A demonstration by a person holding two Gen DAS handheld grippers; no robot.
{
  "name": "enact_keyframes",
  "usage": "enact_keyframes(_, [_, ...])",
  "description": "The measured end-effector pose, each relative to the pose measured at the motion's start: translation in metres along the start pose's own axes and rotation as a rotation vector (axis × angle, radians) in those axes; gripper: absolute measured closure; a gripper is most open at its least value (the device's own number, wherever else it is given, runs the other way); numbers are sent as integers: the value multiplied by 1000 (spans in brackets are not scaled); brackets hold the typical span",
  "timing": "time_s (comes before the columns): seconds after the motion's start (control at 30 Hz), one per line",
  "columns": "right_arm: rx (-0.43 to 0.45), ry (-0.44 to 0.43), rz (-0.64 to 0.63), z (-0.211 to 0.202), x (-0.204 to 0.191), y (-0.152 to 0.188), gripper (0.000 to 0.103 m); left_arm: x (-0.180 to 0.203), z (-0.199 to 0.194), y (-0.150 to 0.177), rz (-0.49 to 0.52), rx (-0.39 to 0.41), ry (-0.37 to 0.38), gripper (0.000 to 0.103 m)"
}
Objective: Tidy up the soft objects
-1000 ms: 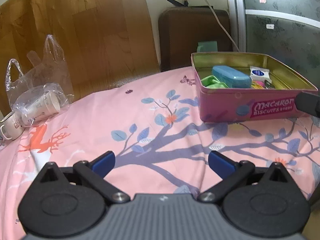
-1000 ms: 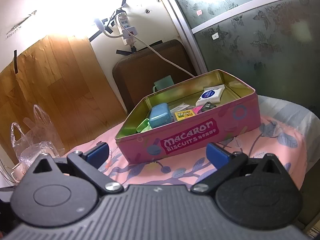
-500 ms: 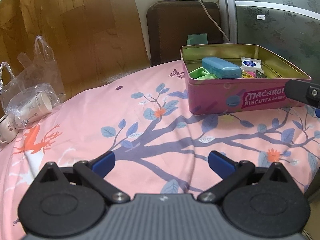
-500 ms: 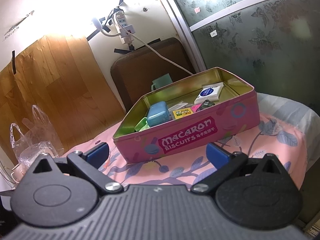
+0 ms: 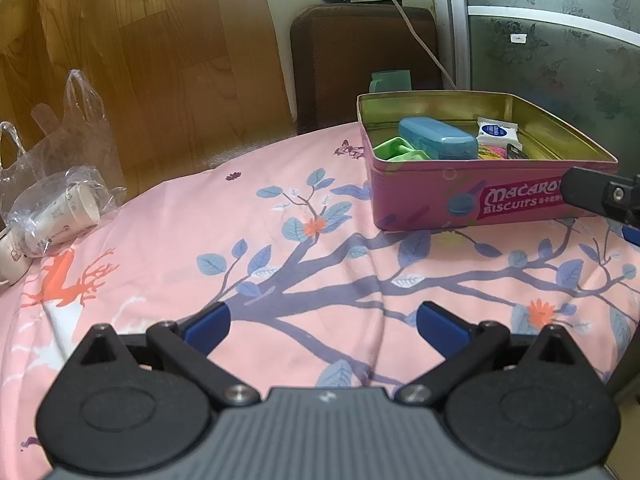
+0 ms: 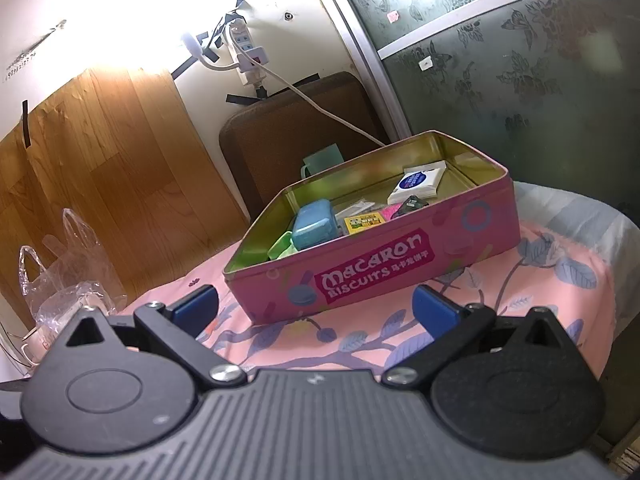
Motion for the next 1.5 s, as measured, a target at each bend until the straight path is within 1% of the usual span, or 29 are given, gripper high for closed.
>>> enact_keyframes(0.2, [-1, 0, 1, 0, 0, 1, 0, 0, -2, 0, 5, 10, -9, 0])
enact_keyframes(0.8, [2, 5, 3, -1, -2, 2, 0, -1, -11, -3, 2, 21, 2, 0])
enact_keyframes(1.1, [37, 11, -31, -6, -6, 3, 0, 1, -15, -5, 9, 22, 6, 0])
enact_keyframes(1.5, [38, 16, -28, -7, -6, 2, 0, 3, -16, -4, 11, 15, 16, 0])
Point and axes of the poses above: each gripper's, at about its wrist camera, not at the fingertips, and z roughly the way its jaws point, x to its right, y to its underside, the point moved 6 cm from there along z, roughly the way its jaws point, and after that the axes turned 2 degrees about -z, right-handed, at the moved point
